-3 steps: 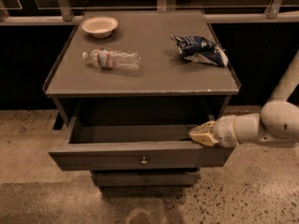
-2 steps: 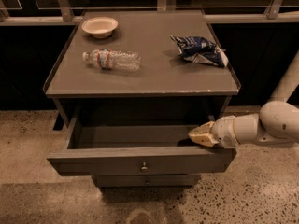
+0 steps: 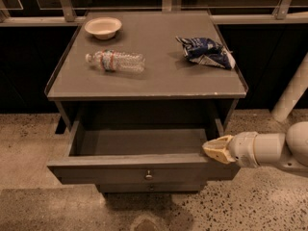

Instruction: Open top drawer

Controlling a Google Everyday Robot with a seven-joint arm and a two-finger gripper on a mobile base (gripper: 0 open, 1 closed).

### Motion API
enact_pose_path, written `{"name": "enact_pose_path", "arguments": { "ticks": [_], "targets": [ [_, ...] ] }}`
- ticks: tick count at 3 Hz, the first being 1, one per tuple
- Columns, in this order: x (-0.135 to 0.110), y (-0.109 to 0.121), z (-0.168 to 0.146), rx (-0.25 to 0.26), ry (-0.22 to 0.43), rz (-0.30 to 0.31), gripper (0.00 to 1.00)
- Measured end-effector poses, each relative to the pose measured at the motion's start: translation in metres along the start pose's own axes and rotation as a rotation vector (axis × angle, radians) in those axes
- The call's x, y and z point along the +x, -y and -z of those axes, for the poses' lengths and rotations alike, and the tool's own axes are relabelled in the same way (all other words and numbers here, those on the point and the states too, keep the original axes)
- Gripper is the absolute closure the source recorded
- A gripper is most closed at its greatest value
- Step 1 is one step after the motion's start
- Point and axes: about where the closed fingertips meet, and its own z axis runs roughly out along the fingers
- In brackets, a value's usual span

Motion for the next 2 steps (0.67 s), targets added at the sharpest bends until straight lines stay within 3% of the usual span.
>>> {"name": "enact_pose_path", "arguments": {
  "ticks": [1,2],
  "targets": [
    [-0.0315,0.0062,0.0254,0.102,0.024,0.084,1.00],
    [-0.0363,0.0071,0.0290,0.117,0.026,0.096,0.84]
  ]
}}
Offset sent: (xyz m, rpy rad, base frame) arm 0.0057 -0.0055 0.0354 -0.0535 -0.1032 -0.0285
